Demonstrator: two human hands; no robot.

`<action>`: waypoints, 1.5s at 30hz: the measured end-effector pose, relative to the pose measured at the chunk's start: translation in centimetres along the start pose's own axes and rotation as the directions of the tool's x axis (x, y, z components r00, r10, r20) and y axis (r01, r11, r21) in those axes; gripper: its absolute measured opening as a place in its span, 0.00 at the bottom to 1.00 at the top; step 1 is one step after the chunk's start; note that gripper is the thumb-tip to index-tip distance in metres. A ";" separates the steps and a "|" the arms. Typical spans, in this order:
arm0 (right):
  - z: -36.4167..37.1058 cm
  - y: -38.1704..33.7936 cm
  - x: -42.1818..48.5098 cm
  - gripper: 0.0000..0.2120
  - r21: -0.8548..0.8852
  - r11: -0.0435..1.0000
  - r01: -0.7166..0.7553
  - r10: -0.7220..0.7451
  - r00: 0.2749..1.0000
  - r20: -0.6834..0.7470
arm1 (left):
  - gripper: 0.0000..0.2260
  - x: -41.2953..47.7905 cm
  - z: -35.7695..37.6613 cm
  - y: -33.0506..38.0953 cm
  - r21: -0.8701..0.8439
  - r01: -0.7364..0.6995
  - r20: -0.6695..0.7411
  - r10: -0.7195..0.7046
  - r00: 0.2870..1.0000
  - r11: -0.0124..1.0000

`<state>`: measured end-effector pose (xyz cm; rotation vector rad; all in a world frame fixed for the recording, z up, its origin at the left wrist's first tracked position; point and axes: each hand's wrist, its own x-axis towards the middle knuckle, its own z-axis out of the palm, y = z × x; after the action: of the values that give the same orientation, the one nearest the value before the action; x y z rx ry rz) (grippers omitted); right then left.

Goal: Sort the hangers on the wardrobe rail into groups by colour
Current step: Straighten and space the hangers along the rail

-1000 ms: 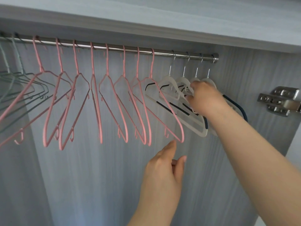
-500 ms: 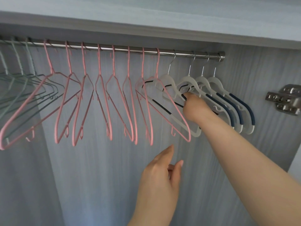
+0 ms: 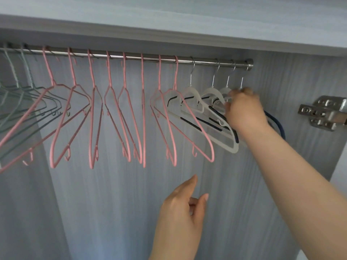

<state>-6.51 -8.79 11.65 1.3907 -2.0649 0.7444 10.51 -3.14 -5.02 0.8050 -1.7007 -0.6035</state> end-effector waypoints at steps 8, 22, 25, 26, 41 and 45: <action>2.0 3.2 1.2 0.14 -0.176 0.981 -0.081 0.115 0.974 0.196 | 0.18 -0.2 0.2 0.2 -0.009 -0.032 0.002 0.032 0.999 0.999; 4.1 2.0 1.6 0.12 0.058 0.995 -0.082 0.072 0.985 0.159 | 0.19 -0.3 -0.7 -0.3 0.002 -0.005 -0.013 0.005 1.000 1.000; 4.1 1.8 1.6 0.12 0.076 0.994 -0.080 0.068 0.986 0.152 | 0.19 -0.3 -0.7 -0.4 -0.006 0.003 -0.012 -0.003 1.000 1.000; 3.9 1.8 1.6 0.12 0.067 0.995 -0.074 0.063 0.988 0.142 | 0.20 -0.3 -0.7 -0.4 -0.008 0.007 -0.012 -0.007 1.000 1.000; 1.9 5.1 4.3 0.17 -0.150 0.977 -0.149 0.193 0.921 0.340 | 0.16 -0.2 -0.7 -0.5 0.024 0.040 0.024 -0.041 0.999 0.999; 2.3 4.8 4.3 0.17 -0.152 0.972 -0.181 0.228 0.888 0.399 | 0.16 -0.2 -1.1 -0.7 0.033 0.064 0.025 -0.065 0.998 0.997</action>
<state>-12.71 -11.63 12.32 1.3701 -2.5724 0.4276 11.70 -3.38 -5.37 0.8806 -1.7174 -0.6346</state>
